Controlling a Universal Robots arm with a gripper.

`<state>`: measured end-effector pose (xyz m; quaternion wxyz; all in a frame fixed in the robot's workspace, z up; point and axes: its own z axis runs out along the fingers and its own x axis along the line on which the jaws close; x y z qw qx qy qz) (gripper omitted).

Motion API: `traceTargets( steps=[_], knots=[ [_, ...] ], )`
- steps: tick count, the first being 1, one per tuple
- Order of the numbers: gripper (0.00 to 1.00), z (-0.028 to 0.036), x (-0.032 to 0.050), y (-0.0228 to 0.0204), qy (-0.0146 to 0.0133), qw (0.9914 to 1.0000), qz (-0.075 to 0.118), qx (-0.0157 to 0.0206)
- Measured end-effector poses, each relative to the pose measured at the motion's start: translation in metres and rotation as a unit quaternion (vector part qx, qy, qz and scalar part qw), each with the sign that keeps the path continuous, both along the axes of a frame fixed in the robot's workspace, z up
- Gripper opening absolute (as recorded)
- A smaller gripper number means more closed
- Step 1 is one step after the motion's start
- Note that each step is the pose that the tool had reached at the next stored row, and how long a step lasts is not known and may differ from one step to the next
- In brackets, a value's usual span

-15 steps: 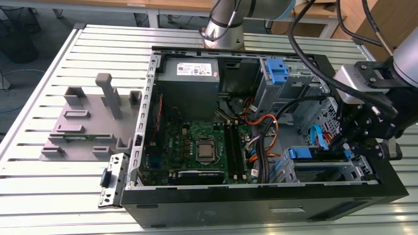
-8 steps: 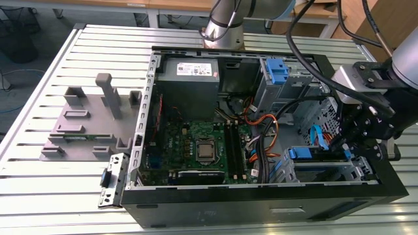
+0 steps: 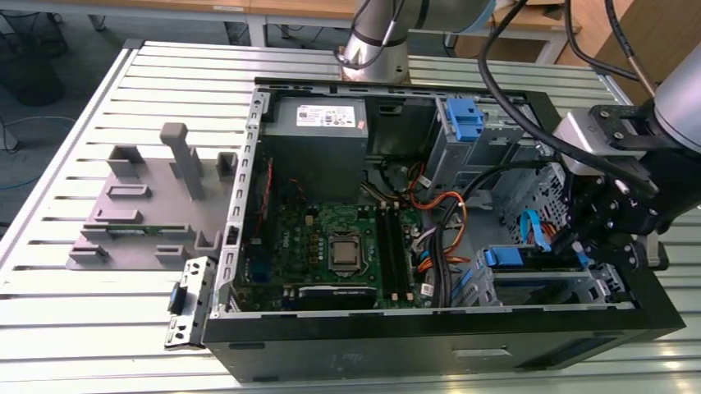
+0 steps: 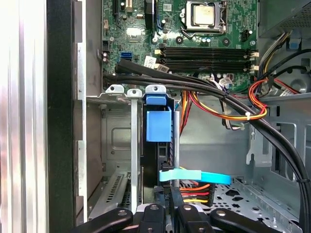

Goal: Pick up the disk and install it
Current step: 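Insert the second disk wire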

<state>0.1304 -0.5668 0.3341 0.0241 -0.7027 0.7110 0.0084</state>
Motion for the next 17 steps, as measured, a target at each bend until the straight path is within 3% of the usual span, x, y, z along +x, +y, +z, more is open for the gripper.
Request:
traceTargets(
  steps=[17],
  knots=[
    [0.17, -0.0053, 0.0000, 0.0000, 0.0000, 1.00000, 0.000, -0.0002]
  ],
)
